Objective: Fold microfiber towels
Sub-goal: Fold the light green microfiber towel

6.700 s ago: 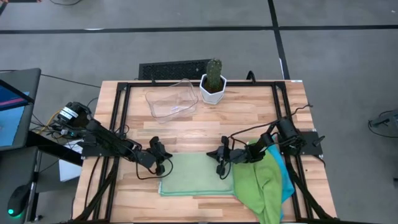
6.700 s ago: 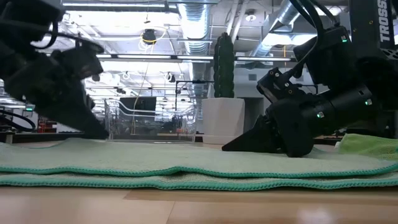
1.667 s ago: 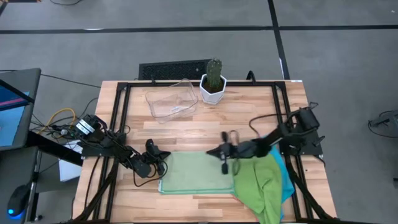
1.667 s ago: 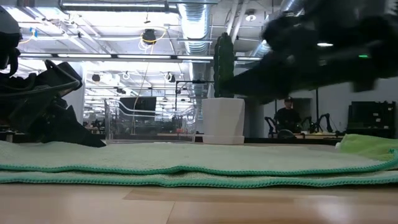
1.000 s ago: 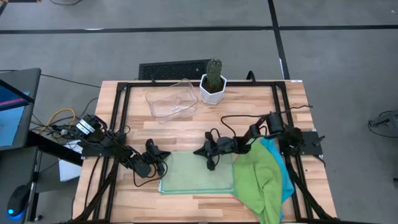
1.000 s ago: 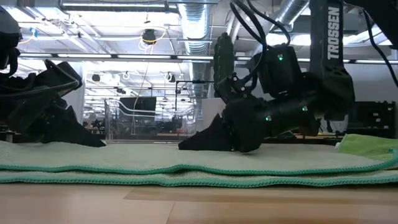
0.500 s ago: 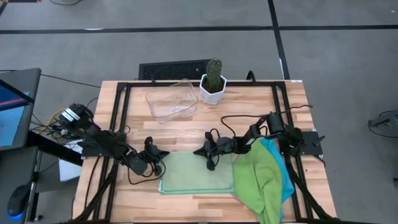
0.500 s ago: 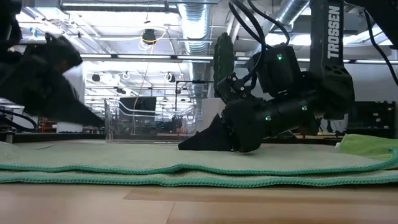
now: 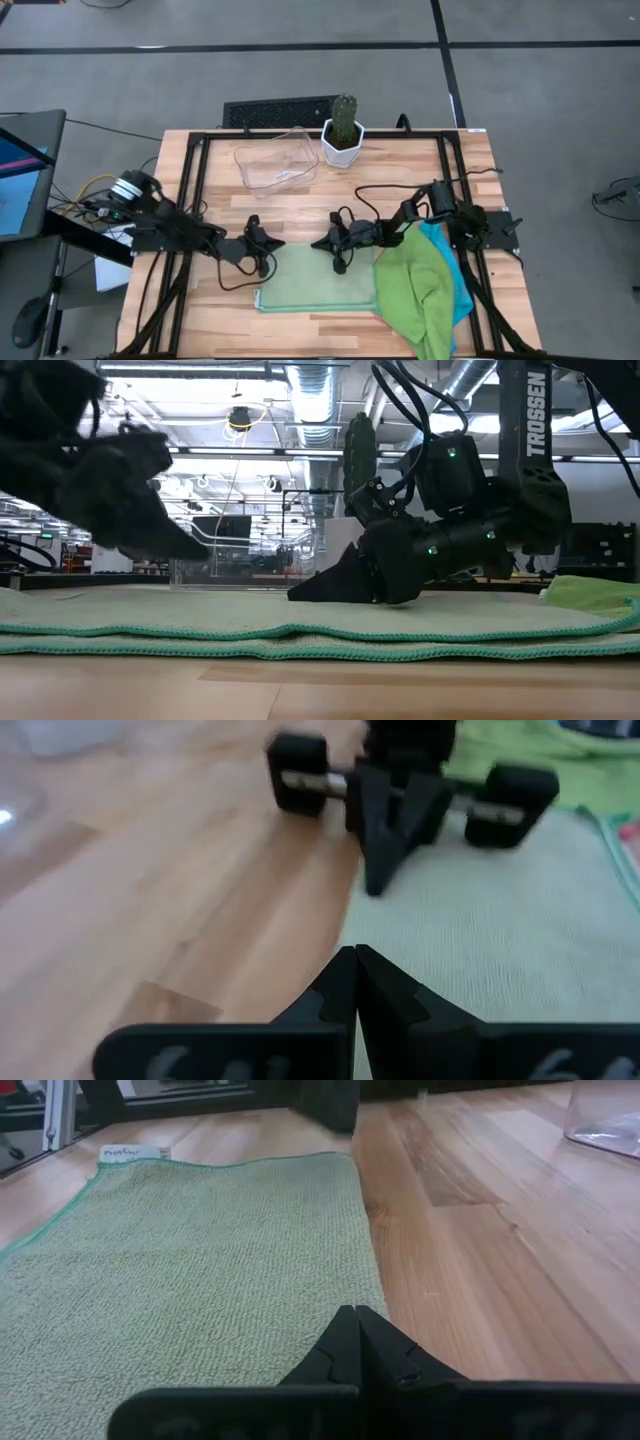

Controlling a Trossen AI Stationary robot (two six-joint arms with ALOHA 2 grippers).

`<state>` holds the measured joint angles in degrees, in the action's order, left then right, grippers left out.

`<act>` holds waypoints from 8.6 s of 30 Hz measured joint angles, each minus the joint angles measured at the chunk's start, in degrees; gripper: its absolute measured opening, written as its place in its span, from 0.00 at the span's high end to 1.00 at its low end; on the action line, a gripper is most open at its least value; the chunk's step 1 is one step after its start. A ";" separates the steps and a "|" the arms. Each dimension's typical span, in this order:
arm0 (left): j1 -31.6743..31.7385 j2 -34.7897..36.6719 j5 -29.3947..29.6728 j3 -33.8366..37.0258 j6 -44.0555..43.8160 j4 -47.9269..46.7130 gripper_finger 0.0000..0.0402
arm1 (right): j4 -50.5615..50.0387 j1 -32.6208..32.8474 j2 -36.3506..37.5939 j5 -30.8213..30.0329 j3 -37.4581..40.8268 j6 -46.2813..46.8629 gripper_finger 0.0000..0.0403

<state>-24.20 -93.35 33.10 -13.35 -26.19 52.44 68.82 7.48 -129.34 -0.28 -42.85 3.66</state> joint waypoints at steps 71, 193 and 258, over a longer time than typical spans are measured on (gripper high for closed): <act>1.96 -12.29 -0.87 -1.39 1.09 7.24 1.00 | -67.96 6.76 53.21 -11.90 14.43 9.48 0.48; 1.96 -12.21 0.73 -1.59 1.32 7.43 1.00 | -88.32 0.80 25.41 -5.97 -24.67 6.03 0.57; 1.96 -12.21 -0.10 -2.35 1.52 7.48 1.00 | -73.27 14.78 33.61 -10.37 -13.15 11.78 0.70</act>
<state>-22.24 -105.56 33.00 -15.70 -24.67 59.92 -4.45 22.27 -95.73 -10.66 -56.00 15.44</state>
